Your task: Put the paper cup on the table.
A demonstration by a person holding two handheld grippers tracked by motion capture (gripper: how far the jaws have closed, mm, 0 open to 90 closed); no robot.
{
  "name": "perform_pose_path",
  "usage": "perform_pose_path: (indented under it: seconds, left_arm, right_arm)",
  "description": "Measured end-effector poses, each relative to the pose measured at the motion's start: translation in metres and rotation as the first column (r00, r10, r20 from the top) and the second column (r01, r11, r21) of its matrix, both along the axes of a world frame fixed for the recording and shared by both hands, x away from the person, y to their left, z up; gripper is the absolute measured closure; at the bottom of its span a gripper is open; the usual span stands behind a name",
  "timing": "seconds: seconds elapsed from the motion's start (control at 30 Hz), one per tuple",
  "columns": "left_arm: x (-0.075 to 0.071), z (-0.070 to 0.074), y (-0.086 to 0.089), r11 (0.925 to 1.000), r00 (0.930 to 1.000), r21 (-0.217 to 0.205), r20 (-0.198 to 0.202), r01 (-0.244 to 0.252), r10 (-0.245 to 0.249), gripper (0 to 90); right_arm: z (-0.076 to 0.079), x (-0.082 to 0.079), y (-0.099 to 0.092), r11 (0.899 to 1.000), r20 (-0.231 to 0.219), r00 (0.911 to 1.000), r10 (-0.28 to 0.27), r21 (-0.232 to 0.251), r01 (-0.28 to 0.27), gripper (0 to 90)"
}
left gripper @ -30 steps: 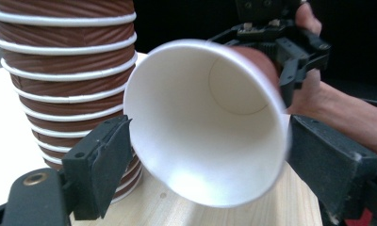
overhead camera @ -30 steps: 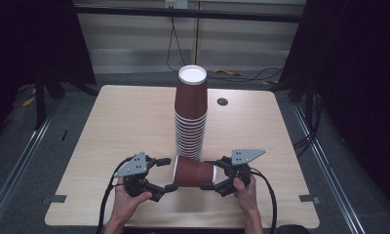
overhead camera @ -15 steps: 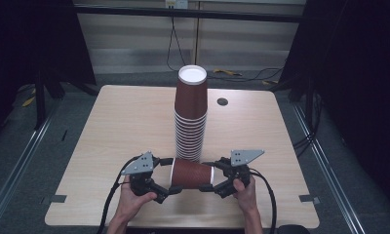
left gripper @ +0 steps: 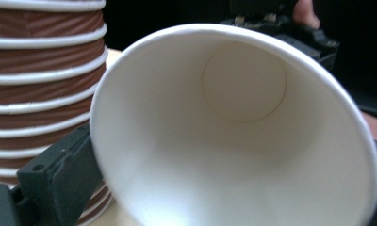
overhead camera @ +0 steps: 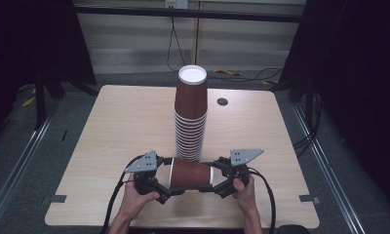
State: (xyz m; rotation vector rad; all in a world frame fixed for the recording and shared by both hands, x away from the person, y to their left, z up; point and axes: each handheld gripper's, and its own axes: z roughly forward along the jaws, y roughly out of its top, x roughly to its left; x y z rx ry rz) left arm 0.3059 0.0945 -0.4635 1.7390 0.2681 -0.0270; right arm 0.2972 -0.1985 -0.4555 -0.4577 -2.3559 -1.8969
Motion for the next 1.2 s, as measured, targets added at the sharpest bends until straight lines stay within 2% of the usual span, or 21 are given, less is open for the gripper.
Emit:
perform_pose_path:
  seconds: [0.1, 0.23, 0.37, 0.43, 0.47, 0.53, 0.7, 0.73, 0.77, 0.87, 0.97, 1.2]
  left_arm:
    - [-0.001, 0.002, -0.001, 0.9999, 0.9999, -0.002, 0.005, 0.015, -0.015, 0.4]
    - [-0.002, 0.004, -0.003, 0.9999, 0.9998, 0.0, 0.017, 0.011, -0.011, 0.7]
    - [-0.002, 0.006, -0.003, 0.9996, 0.9998, 0.027, 0.017, 0.007, -0.008, 1.8]
    - [-0.002, 0.007, -0.004, 0.9995, 0.9997, 0.026, 0.014, 0.019, -0.019, 2.6]
    - [-0.002, 0.008, -0.003, 0.9993, 0.9997, 0.036, 0.022, 0.008, -0.008, 3.4]
    - [-0.002, 0.008, -0.003, 0.999, 0.9993, 0.032, 0.019, 0.03, -0.031, 5.3]
    - [-0.002, 0.009, -0.003, 0.9982, 0.9992, 0.051, 0.025, 0.031, -0.032, 6.4]
    - [-0.003, 0.01, -0.003, 0.9978, 0.9994, 0.065, 0.032, 0.01, -0.012, 6.4]
    - [-0.003, 0.011, -0.003, 0.9976, 0.9992, 0.066, 0.031, 0.024, -0.026, 6.6]
    - [-0.001, 0.011, -0.002, 0.9979, 0.9992, 0.062, 0.032, 0.02, -0.022, 7.5]
    - [0.0, 0.012, -0.002, 0.9968, 0.9991, 0.079, 0.039, 0.012, -0.016, 7.6]
    - [-0.001, 0.011, -0.001, 0.9967, 0.9996, 0.081, 0.027, 0.003, -0.005, 7.8]
  right_arm:
    - [0.0, 0.0, 0.001, 1.0, -0.004, 0.9999, 0.011, 0.009, -0.011, 23.1]
    - [-0.001, 0.0, 0.001, 1.0, -0.002, 0.9997, 0.023, 0.002, -0.023, 23.1]
    - [-0.001, 0.0, 0.001, 1.0, 0.003, 0.9997, 0.025, -0.002, -0.025, 23.1]
    - [-0.001, 0.0, 0.001, 1.0, 0.001, 0.9997, 0.025, -0.016, -0.025, 22.5]
    - [-0.002, 0.0, 0.001, 1.0, 0.004, 0.9997, 0.022, -0.022, -0.022, 22.3]
    - [-0.003, 0.0, 0.001, 0.999, 0.006, 0.9998, 0.017, -0.035, -0.017, 20.5]
    - [-0.004, 0.001, 0.001, 0.999, -0.003, 0.9999, 0.015, -0.044, -0.015, 19.0]
    - [-0.005, 0.001, 0.001, 0.999, -0.005, 0.9999, 0.012, -0.049, -0.013, 18.6]
    - [-0.005, 0.001, 0.001, 0.998, -0.005, 1.0, 0.007, -0.057, -0.007, 18.1]
    - [-0.005, 0.001, -0.001, 0.998, 0.0, 0.9998, -0.02, -0.064, 0.02, 16.4]
    - [-0.005, 0.002, -0.001, 0.997, 0.008, 0.9991, -0.041, -0.063, 0.041, 15.5]
    - [-0.006, 0.001, -0.002, 0.995, 0.014, 0.9967, -0.08, -0.064, 0.08, 13.8]
